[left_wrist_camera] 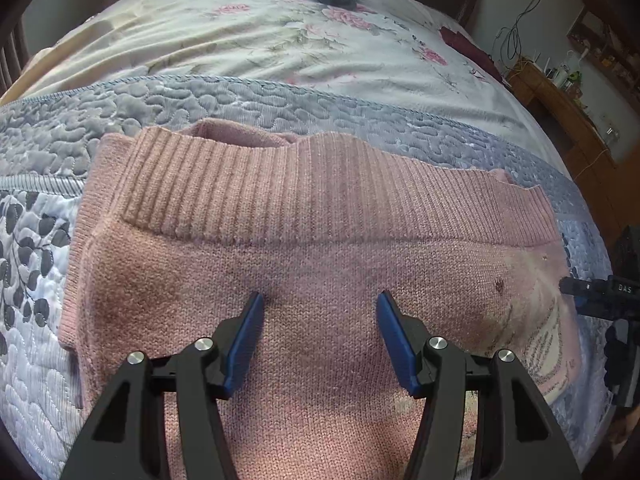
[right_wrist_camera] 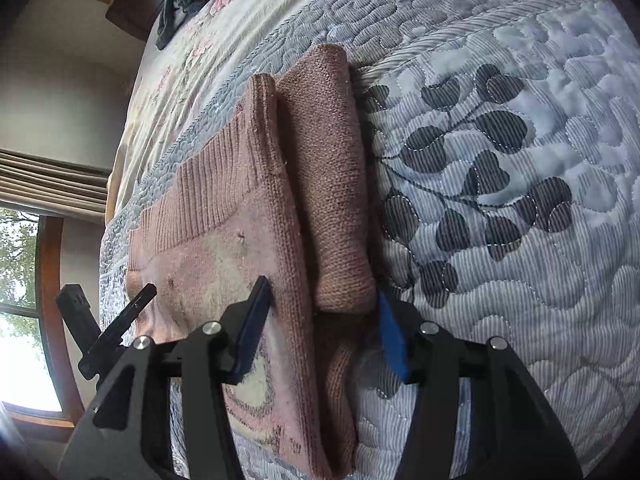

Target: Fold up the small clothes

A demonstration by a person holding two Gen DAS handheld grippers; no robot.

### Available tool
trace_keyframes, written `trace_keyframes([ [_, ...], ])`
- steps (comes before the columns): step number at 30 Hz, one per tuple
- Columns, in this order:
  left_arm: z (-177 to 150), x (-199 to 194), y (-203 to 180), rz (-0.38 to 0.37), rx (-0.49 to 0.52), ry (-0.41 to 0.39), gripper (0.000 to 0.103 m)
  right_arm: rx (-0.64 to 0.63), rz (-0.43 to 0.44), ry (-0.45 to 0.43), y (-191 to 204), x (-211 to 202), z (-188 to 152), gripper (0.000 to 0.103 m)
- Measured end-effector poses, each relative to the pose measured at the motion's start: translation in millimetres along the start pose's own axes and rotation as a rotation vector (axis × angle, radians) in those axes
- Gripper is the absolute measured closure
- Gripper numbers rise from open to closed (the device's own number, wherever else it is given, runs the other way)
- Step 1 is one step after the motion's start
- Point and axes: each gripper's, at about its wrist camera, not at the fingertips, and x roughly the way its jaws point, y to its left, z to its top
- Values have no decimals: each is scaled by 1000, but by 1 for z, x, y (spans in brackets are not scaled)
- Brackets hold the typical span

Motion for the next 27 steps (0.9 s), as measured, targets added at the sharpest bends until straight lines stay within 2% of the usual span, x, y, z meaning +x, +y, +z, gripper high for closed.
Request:
trace_keyframes([
  [2, 0, 1, 2, -9, -11, 2, 44, 9, 35, 6, -1, 1, 1, 72],
  [4, 0, 2, 4, -19, -18, 3, 44, 19, 43, 0, -4, -2, 0, 77],
  [18, -1, 6, 7, -28, -15, -1, 43, 49, 25, -5, -11, 0, -3, 78],
  [23, -2, -8, 9, -61, -35, 6, 43, 26, 38, -23, 17, -13, -3, 82],
  [27, -5, -26, 19, -100, -65, -19, 43, -69, 96, -36, 70, -31, 1, 84],
])
